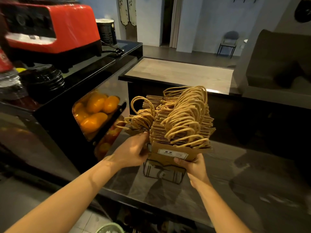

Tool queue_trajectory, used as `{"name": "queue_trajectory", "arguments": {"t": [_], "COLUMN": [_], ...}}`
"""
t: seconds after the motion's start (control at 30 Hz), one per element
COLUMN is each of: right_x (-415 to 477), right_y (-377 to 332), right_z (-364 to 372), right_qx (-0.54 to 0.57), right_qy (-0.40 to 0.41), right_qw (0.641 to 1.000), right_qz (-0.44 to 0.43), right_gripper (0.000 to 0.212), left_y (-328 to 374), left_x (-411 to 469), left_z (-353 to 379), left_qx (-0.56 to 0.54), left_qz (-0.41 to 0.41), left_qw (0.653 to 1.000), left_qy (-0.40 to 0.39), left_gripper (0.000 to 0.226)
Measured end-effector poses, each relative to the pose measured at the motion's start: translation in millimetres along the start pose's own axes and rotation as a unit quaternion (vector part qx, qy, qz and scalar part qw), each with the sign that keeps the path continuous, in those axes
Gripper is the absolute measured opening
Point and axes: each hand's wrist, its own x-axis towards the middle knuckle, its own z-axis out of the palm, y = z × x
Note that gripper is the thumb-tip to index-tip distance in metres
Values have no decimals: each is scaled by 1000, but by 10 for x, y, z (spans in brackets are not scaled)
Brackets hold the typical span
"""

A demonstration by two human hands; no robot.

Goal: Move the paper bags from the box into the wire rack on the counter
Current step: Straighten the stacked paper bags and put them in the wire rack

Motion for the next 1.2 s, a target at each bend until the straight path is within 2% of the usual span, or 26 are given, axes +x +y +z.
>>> {"name": "queue_trajectory", "arguments": {"t": [0.17, 0.27, 0.43, 0.53, 0.57, 0.67, 0.73, 0.87, 0.97, 1.03, 1.1, 1.13, 1.2], "right_x": [17, 22, 26, 16, 12, 16, 11, -44, -106, -129, -139, -137, -145], "right_y": [-11, 8, 14, 6, 9, 20, 24, 89, 78, 41, 18, 16, 23], "right_z": [36, 37, 37, 47, 57, 118, 144, 152, 214, 246, 247, 242, 231], "right_qx": [-22, -26, -35, -51, -70, -159, -190, -238, -251, -249, -256, -263, -274], "right_qy": [7, 6, -14, -30, -36, -26, -13, 10, 26, 18, 11, 10, 10], "right_qw": [1000, 1000, 999, 998, 997, 986, 981, 970, 965, 965, 962, 959, 955], "right_qz": [5, -2, -5, -15, -17, -33, -36, -55, -75, -83, -96, -103, -110], "right_gripper": [57, 62, 56, 75, 76, 65, 68, 67, 60, 54, 48, 47, 46], "left_y": [-20, -42, -178, -151, -83, 76, 121, 119, -36, -81, -112, -146, -163], "left_x": [33, 11, -34, 22, 56, 193, 236, 117, 14, -9, -27, -26, -54], "left_z": [-74, -132, -341, -442, -475, -535, -592, -667, -572, -521, -482, -458, -423], "left_qx": [25, 42, 179, 181, 178, 176, 156, 108, 189, 256, 261, 234, 151], "left_qz": [-6, 2, -8, 17, 12, -53, -75, -11, 66, 61, -6, -11, -2], "left_qw": [1000, 999, 983, 983, 984, 982, 982, 990, 978, 955, 927, 930, 956], "left_qy": [2, 7, -30, -9, -12, -44, -72, -90, -60, -133, -268, -282, -250], "left_gripper": [33, 24, 19, 6, 3, 23, 24, 32, 59, 76, 82, 87, 107]}}
